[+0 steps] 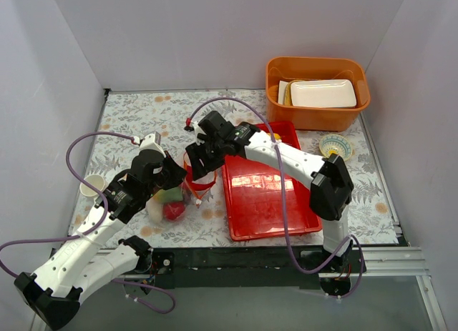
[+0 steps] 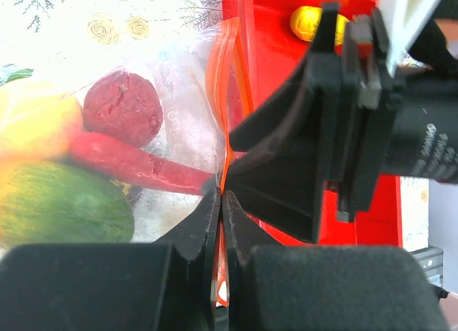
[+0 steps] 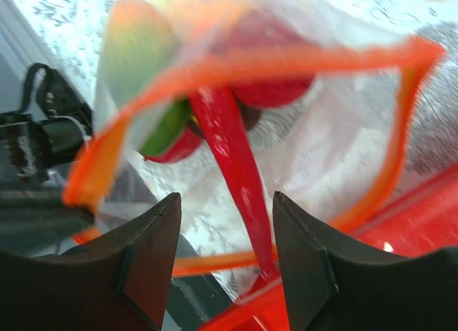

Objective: Place the food in the zip-top bag and seal the zipper
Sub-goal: Place the fake vegetable in the zipper food storage bag.

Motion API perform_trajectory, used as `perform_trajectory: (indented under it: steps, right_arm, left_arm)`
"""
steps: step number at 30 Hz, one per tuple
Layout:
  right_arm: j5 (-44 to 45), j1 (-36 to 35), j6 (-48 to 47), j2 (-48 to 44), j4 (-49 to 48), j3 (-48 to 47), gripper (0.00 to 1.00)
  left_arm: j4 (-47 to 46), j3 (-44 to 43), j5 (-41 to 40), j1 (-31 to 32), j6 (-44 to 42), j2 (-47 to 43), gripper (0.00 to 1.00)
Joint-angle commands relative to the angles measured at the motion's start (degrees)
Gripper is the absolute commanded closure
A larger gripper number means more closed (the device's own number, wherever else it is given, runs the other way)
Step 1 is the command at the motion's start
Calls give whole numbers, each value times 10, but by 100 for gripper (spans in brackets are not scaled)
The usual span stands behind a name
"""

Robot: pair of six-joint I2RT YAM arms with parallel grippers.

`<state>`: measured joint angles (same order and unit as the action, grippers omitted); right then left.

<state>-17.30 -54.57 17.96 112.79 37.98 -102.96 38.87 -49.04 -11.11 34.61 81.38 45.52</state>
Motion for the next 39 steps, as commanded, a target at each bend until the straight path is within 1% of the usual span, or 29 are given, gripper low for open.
perform_trajectory:
  steps: [1, 3, 5, 6, 7, 8, 9, 12, 17, 23, 27, 31, 35, 38, 39]
  right_arm:
    - [98, -3, -13, -77, -2, 33, 38]
    - [123, -2, -13, -91, 11, 52, 41]
    - [129, -2, -15, -100, 16, 72, 44]
    - [127, -1, -15, -103, 17, 79, 49]
    - [121, -1, -13, -107, 18, 86, 51]
    - [116, -1, -14, -110, 17, 93, 55]
    - [109, -1, -13, -112, 15, 106, 60]
    - [90, -1, -12, -116, 10, 123, 65]
    - [73, -1, -13, -108, 24, 126, 67]
    - [60, -1, -14, -105, 8, 124, 62]
    - [53, -2, -17, -90, 22, 108, 60]
    - [48, -2, -20, -86, 13, 112, 57]
    - [41, -2, -23, -81, 3, 115, 57]
    - [34, -2, -20, -84, -10, 122, 61]
    - [34, -2, -20, -83, -12, 123, 64]
  left_arm:
    - [-4, 1, 4, 0, -3, -5, 100]
    - [-2, 0, 3, 0, -3, -5, 100]
    - [0, 1, 3, 0, -3, -6, 100]
    - [0, 3, 3, 0, -3, -7, 100]
    - [-2, 3, 2, 0, -3, -7, 100]
    - [-3, 4, 3, 0, -2, -9, 100]
    - [-3, 4, 3, 0, -2, -9, 100]
    - [-1, 3, 3, 0, -2, -8, 100]
    - [-3, 2, 5, 0, -2, -7, 100]
    - [-4, 2, 8, 0, -2, -2, 100]
    - [-4, 2, 8, 0, -2, -3, 100]
    - [-2, 3, 6, 0, -2, -3, 100]
    - [-1, 3, 7, 0, -2, -3, 100]
    - [-3, 4, 7, 0, -3, -1, 100]
    - [-2, 3, 5, 0, -4, -2, 100]
